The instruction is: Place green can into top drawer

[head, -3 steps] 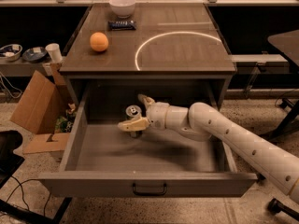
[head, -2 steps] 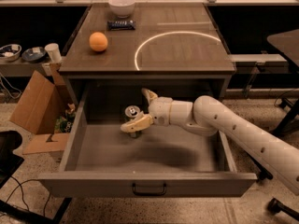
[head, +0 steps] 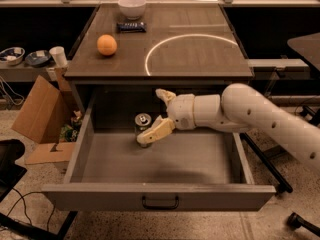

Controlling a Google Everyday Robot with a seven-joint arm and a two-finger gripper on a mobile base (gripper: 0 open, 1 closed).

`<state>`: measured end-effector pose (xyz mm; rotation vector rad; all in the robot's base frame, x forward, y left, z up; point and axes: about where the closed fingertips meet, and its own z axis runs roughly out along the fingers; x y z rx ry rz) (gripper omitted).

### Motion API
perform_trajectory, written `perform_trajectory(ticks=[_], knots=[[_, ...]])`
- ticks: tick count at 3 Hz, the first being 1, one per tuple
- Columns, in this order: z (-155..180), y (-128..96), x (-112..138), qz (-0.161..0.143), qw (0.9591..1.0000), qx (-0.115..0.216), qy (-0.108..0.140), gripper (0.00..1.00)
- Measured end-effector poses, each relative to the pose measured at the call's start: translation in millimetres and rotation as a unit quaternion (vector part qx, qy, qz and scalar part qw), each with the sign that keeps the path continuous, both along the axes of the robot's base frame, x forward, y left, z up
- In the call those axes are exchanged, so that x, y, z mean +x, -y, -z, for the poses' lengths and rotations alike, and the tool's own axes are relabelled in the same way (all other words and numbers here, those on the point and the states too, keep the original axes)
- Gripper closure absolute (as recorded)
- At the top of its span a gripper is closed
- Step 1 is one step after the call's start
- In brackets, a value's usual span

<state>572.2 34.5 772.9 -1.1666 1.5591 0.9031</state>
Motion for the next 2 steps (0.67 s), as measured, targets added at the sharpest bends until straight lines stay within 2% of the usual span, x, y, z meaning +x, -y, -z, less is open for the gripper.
perform_trajectory(ticks=[1,2], knots=[[-42,9,-11,-0.026,0.9975,-0.065,-0.005,0.00],[-111,27,1,-0.025,0.9909,-0.132,-0.014,0.00]])
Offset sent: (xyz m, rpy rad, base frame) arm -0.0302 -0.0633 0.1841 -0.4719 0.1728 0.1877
